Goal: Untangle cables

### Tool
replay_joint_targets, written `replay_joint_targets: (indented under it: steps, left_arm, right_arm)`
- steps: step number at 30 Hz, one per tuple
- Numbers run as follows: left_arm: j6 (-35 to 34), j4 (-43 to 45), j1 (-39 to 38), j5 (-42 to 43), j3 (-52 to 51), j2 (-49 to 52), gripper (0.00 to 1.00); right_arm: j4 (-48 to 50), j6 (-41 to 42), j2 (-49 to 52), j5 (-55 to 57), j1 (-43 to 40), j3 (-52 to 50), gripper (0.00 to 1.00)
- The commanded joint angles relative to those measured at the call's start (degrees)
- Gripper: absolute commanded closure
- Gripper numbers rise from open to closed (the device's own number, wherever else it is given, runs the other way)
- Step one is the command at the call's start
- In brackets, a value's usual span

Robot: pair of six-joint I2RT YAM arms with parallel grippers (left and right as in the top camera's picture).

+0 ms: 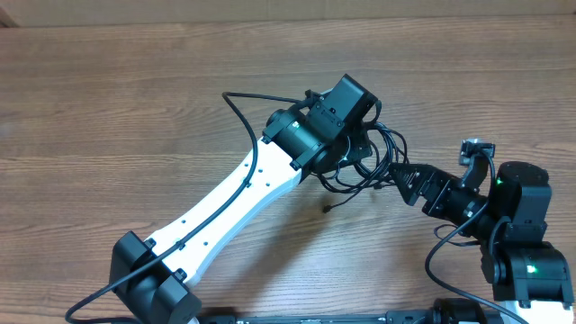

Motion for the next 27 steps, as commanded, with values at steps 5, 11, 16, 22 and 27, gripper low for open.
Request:
replay_joint_targets:
  steps: [5,11,16,22,27]
  left_arm:
    - [2.16,-0.07,-0.48,0.48,1.6,-1.95,0.96]
    - [2.19,-0.07,-0.81,0.48,1.6,-1.95,0.96]
    - [2.19,-0.09,-0.85,0.7,1.6,-1.95,0.96]
    - [2.16,-0.07,-0.87,0.7,1.6,-1.95,0.96]
    - [2.16,-0.04,-1.09,0.72,1.6,-1.95,0.96]
  right_arm:
    - [-0.55,-0.11,0.42,7.61,-0.07,1.27,0.13]
    - [-0.26,-0.13,3.43,8.37,-0.04,1.27,0.14]
    - [-0.07,-0.13,7.43,9.66,-0.04,1.27,0.2]
    - [0.13,-0.13,11.56,9.42,-0.04,1.27,0.28]
    - [0.13,-0.13,12.24,9.4,-0.04,1.27,0.28]
